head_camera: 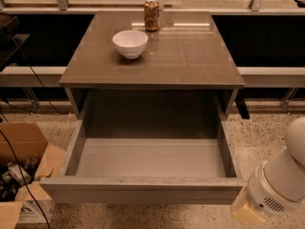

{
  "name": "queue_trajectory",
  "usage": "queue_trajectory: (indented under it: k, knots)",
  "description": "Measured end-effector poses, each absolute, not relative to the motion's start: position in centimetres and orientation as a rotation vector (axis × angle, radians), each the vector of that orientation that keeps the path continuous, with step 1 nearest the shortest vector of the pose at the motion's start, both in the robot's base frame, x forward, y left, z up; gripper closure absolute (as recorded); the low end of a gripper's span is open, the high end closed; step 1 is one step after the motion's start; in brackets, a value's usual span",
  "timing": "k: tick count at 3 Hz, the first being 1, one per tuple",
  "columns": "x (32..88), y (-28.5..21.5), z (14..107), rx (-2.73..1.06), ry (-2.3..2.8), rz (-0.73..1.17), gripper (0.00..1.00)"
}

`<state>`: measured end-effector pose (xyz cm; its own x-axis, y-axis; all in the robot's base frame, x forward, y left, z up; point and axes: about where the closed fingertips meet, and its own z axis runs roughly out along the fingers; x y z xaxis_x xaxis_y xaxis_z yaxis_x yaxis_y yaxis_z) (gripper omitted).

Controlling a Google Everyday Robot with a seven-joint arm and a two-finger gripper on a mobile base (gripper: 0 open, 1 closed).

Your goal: Close top drawer

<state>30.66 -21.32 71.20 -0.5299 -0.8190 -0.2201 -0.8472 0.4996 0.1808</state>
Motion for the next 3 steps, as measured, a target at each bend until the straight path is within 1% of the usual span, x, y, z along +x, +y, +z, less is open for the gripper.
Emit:
queue_trajectory:
  k: [1,2,3]
  knots:
    - [30.9,-21.3,71.6,-1.462,2.643,0.367,1.0]
    - [32.4,-20.0,71.1,-1.5,2.605,0.273,1.0]
    - [34.9,-18.9,69.7,-1.498,2.539,0.232,1.0]
